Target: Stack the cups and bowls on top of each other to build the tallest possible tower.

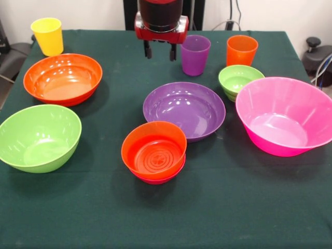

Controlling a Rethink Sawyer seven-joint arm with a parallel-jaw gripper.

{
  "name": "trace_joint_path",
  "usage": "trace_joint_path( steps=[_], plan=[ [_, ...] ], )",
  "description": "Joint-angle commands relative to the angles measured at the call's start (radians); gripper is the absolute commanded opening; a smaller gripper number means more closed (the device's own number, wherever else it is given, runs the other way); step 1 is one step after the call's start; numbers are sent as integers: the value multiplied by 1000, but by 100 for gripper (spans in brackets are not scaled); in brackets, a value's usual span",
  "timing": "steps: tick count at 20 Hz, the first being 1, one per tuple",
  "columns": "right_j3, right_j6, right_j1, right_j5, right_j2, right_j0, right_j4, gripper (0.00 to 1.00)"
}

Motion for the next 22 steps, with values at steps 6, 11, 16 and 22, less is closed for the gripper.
trace_joint_path(
  steps=[6,11,16,22],
  plan=[
    [-100,-115,61,93,81,41,-30,100],
    [-103,-110,61,99,81,47,-29,100],
    [-115,-114,68,101,84,51,-29,100],
    [-86,-109,30,114,81,47,-18,100]
  ],
)
